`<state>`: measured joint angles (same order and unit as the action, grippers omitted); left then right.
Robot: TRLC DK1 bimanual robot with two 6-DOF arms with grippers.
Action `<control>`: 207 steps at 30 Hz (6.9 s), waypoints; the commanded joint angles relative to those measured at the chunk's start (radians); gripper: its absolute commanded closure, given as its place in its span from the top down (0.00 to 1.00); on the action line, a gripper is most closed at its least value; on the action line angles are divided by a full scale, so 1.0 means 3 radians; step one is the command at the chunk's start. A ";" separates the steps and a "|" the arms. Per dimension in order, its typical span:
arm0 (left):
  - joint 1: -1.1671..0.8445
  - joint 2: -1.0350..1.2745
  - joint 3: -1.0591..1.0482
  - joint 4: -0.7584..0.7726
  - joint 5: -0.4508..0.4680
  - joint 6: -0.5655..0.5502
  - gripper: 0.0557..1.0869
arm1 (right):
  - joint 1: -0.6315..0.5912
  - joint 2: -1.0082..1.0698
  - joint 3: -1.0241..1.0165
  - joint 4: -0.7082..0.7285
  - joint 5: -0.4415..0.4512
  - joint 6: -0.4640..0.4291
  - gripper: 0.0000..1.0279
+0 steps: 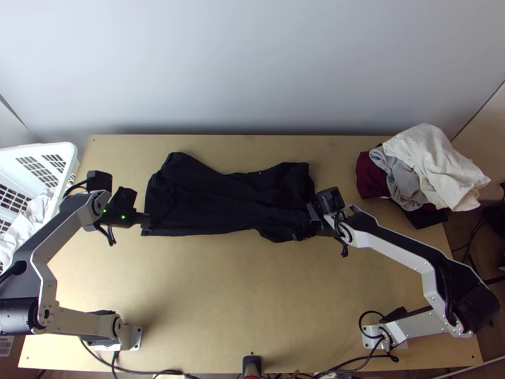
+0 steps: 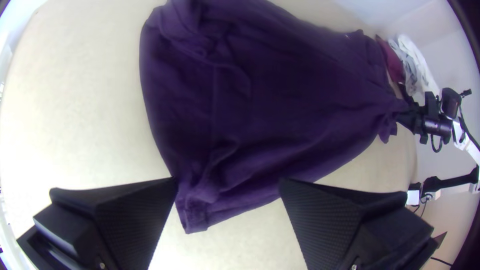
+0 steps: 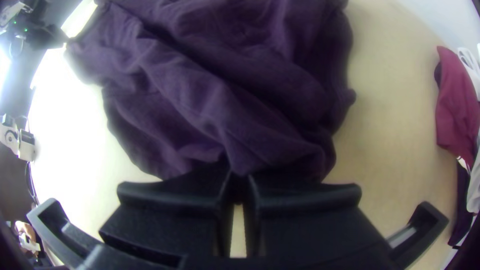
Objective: Fold the t-shirt
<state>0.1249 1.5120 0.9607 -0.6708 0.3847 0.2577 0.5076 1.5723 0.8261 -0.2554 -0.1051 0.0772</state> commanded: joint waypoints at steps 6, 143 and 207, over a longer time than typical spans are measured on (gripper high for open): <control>-0.0074 0.0058 -0.0114 0.0099 0.0098 -0.0102 0.95 | 0.0001 -0.0025 -0.0038 -0.0008 -0.0002 -0.0002 0.03; 0.0028 -0.0049 0.1200 0.0114 0.0292 -0.1841 0.04 | -0.0362 -0.0460 0.1807 -0.0611 -0.0560 0.0944 0.03; 0.0437 0.1193 0.1829 -0.0157 0.0512 -0.1268 0.93 | -0.0720 -0.0209 0.1480 -0.0509 -0.0585 0.0607 0.97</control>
<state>0.2298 1.9400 1.6569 -0.7395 0.4164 -0.1596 0.2867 1.6535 1.3434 -0.3614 -0.2813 0.2428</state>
